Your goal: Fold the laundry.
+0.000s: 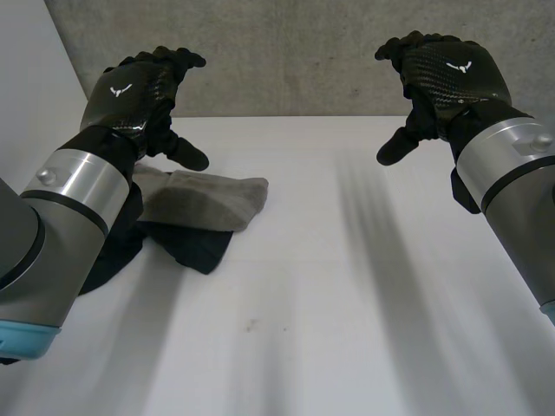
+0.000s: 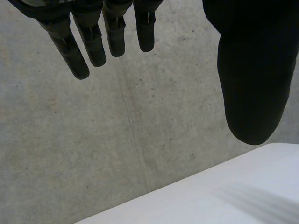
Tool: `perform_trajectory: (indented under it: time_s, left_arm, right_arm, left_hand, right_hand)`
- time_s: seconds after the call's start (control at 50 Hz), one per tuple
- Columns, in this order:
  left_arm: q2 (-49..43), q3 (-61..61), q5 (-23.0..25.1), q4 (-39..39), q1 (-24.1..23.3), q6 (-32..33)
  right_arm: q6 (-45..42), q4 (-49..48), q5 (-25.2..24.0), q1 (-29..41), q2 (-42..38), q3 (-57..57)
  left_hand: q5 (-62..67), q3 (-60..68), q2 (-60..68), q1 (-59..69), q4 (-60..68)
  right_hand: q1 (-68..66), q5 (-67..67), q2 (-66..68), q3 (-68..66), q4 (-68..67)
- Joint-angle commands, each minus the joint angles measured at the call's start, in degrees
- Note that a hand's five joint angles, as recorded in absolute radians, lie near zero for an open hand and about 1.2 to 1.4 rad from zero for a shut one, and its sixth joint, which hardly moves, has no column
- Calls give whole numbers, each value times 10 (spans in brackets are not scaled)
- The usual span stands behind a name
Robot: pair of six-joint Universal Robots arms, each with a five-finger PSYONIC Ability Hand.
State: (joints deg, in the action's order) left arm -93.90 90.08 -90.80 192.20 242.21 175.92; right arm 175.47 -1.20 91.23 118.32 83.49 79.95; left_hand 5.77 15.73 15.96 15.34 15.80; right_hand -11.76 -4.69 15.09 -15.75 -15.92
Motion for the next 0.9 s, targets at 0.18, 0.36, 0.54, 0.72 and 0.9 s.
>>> perform_trajectory:
  time_s: [0.18,0.36,0.54,0.72,0.9]
  left_arm:
    - [-12,4,38,-23,18,-8]
    - [-13,5,37,-12,18,-4]
    - [-15,5,37,-12,18,-3]
    - [-16,5,37,-12,18,-3]
    - [-16,5,37,-12,18,-3]
  right_arm:
    - [-6,-3,2,3,-11,0]
    - [-5,-4,3,4,-12,4]
    - [-5,-4,3,4,-15,4]
    - [-5,-4,3,4,-15,4]
    - [-5,-4,3,3,-15,4]
  left_hand:
    - [-57,-57,-59,-53,-58]
    - [-58,-57,-60,-53,-58]
    - [-58,-57,-60,-53,-58]
    - [-58,-57,-60,-53,-58]
    - [-58,-57,-60,-53,-58]
  right_hand:
    - [18,47,-51,58,59]
    - [18,47,-51,58,59]
    - [18,47,-51,58,59]
    - [18,47,-51,58,59]
    - [18,47,-51,58,59]
